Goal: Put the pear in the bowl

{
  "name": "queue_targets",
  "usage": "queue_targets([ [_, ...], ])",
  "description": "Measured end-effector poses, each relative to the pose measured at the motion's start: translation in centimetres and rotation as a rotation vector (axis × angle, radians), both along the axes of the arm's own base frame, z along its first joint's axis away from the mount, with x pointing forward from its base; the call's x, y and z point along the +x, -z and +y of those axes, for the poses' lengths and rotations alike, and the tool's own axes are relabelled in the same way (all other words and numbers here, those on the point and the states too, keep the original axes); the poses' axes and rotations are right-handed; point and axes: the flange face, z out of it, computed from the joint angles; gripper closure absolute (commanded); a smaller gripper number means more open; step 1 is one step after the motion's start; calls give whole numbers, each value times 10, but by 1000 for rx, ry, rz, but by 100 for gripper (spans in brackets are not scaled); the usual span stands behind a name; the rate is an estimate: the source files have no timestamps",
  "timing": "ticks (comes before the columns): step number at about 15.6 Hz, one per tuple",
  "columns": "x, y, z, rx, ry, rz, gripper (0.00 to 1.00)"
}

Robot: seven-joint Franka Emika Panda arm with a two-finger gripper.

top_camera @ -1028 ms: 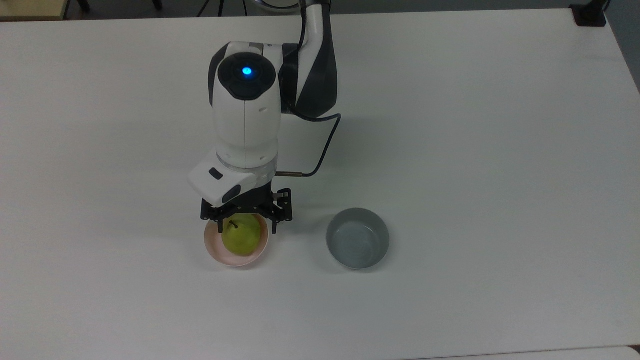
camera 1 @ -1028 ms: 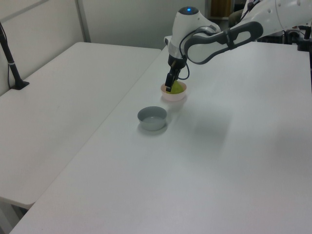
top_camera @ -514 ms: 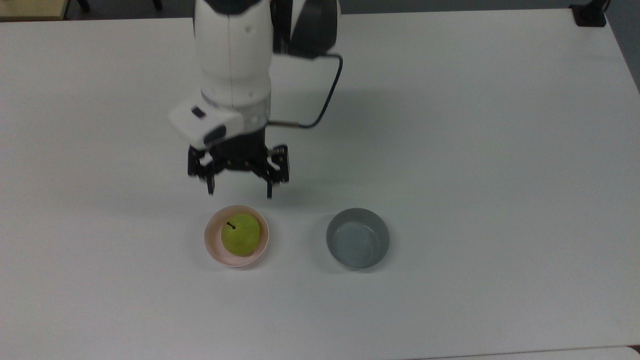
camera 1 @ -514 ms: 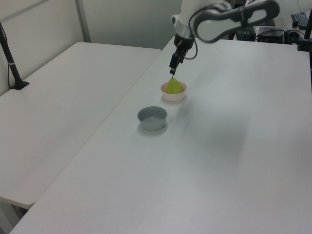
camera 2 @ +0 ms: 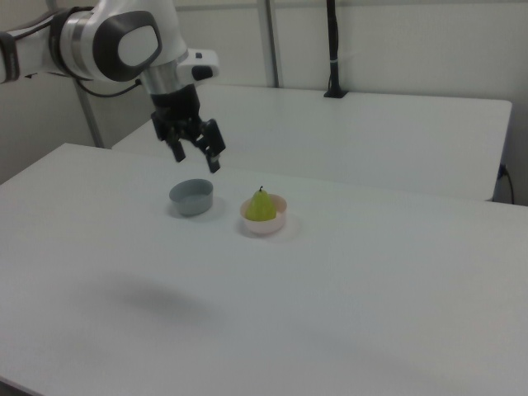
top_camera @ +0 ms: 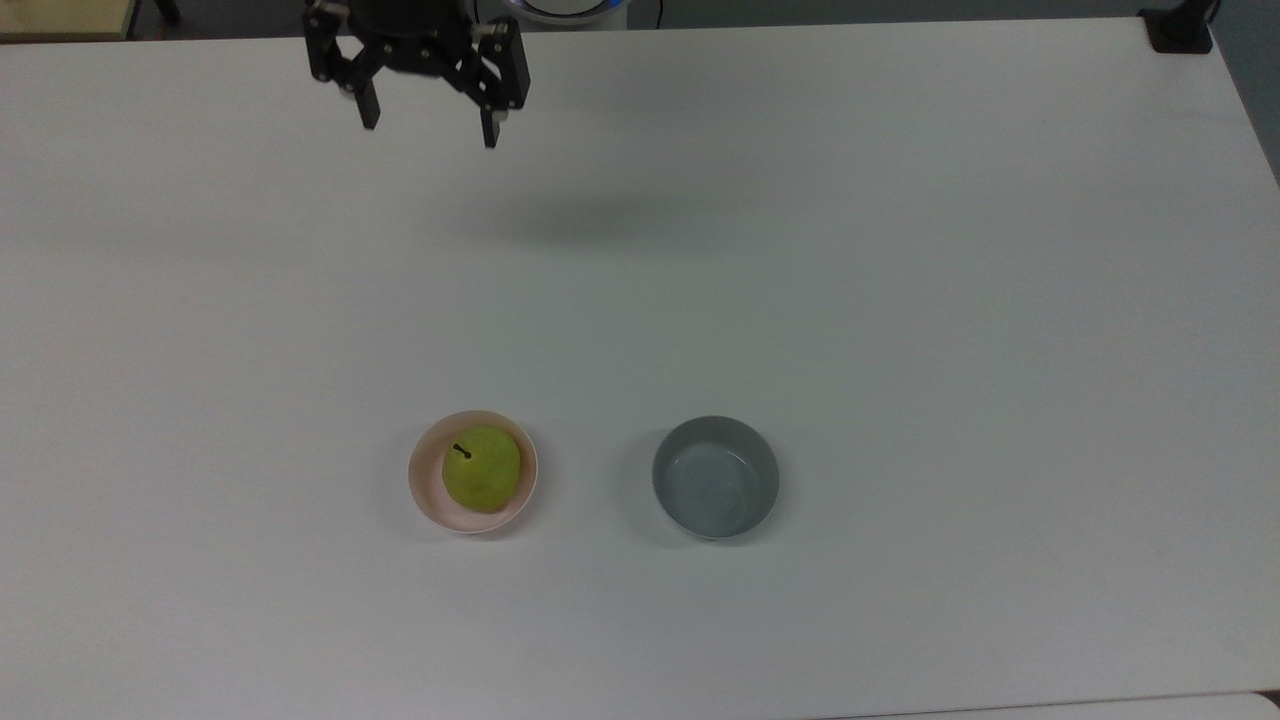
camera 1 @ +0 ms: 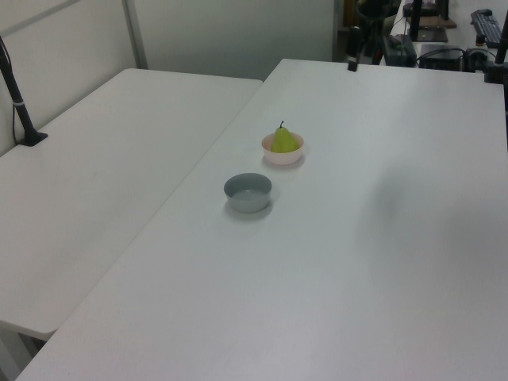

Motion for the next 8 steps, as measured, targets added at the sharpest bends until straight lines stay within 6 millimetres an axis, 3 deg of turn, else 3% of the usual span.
queue_targets([
  [3,-22,8,1,12,-1,80,0],
  [8,-26,20,4,15,-5,120,0],
])
